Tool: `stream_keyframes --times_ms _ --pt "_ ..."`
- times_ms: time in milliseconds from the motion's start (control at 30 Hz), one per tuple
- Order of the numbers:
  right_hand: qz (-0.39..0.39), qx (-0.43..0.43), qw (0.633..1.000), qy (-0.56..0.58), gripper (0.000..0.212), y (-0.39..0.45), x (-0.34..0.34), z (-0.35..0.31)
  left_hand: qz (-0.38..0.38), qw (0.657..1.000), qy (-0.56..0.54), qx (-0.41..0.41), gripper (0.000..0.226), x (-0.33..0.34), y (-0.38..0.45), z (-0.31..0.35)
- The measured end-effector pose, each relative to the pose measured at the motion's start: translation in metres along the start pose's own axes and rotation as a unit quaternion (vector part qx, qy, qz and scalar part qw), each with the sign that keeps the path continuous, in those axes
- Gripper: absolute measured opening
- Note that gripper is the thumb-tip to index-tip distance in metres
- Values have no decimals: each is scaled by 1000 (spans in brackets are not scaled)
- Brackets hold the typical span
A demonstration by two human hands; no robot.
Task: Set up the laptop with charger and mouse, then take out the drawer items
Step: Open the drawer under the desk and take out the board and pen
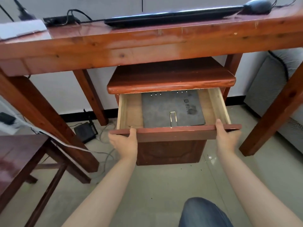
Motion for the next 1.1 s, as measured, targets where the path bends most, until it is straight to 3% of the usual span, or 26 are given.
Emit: stream_keyframes --times_ms 67,100,167,233,267,333,400,533,633,667,767,833,967,1100 --pt "60 -124 985 -105 74 -11 -7 -15 -13 978 126 166 76 -6 -3 21" --pt "87 -226 953 -180 71 -22 -7 -27 -31 942 184 279 70 -4 -7 34" --pt "44 -407 841 -354 62 -43 13 -39 -158 848 263 432 54 12 -16 50" --pt "-68 -447 704 -547 60 -52 39 -33 -309 748 348 474 45 30 -20 50" --pt "-99 -448 653 -602 55 -52 47 -30 -347 716 376 476 41 35 -19 49" --pt "-124 -465 604 -636 41 -54 54 -34 -372 704 380 470 33 36 -15 49" --pt "-136 -482 586 -637 37 -59 55 -35 -370 711 365 474 31 34 -15 51" --pt "-200 -465 593 -626 38 -56 55 -32 -385 708 353 474 28 32 -16 48" --pt "-338 -254 672 -608 51 -43 73 -38 -441 709 335 436 30 37 -10 50" --pt "-356 -200 678 -611 53 -38 82 -40 -448 721 329 414 34 40 -5 53" --pt "-340 -212 608 -685 39 -35 109 -42 -398 757 355 378 42 51 12 64" --pt "-342 -232 575 -706 30 -39 120 -39 -387 755 390 358 39 60 20 64" --pt "-365 -238 543 -718 31 -40 127 -27 -424 747 421 291 47 69 27 45" --pt "-355 -231 513 -747 32 -35 133 -19 -405 758 415 300 45 69 29 38"
Point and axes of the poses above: each hand's wrist, its own y-axis towards the middle knuckle, its own x-axis out of the palm, z = x × y, the point moved 6 cm from there along y, towards the middle knuckle, and after that the axes turned 11 degrees about x, right-handed, at the moved point
